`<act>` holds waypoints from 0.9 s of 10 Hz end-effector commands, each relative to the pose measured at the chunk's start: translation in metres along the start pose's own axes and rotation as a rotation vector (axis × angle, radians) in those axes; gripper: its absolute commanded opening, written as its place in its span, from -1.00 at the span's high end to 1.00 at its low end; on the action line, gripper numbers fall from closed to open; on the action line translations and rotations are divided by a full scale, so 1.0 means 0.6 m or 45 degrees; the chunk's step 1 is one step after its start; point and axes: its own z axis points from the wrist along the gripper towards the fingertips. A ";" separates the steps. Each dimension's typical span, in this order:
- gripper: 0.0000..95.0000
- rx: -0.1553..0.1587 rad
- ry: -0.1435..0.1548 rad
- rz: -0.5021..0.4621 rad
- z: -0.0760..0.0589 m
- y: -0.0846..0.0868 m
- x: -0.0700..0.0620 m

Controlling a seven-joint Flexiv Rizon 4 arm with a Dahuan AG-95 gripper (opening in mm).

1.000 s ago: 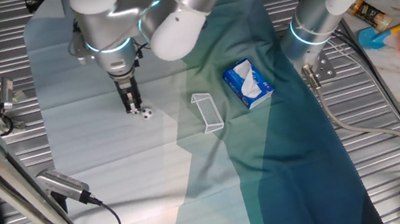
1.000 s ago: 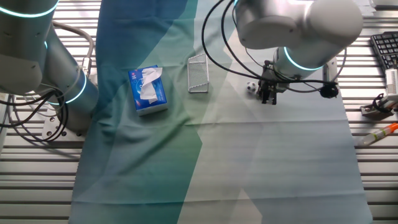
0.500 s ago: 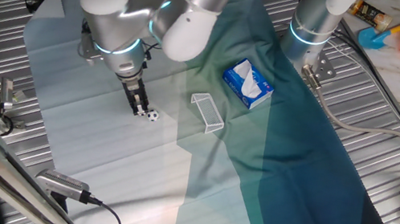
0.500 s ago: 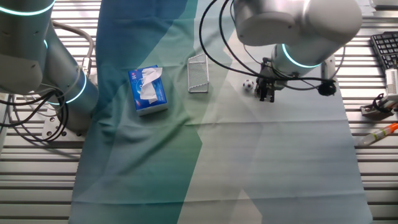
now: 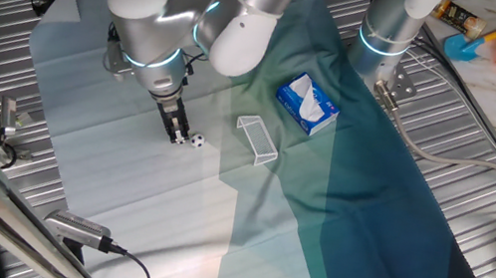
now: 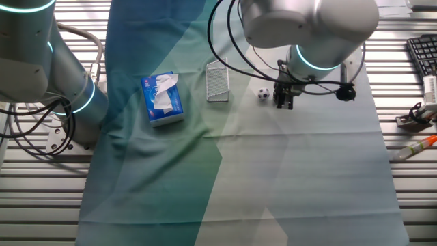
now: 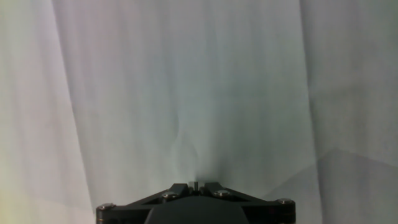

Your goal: Push the soccer ball into the goal

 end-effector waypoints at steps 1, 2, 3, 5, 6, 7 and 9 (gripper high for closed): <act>1.00 -0.013 0.006 0.011 0.000 0.000 -0.002; 1.00 -0.019 0.007 0.013 0.000 0.000 -0.001; 1.00 -0.025 0.011 0.017 -0.003 0.000 0.000; 1.00 -0.025 0.012 0.020 -0.003 0.000 0.000; 1.00 -0.023 0.012 0.020 -0.003 0.000 0.000; 1.00 -0.019 0.012 0.020 -0.003 0.000 0.000; 1.00 -0.014 0.002 0.022 -0.003 0.000 0.000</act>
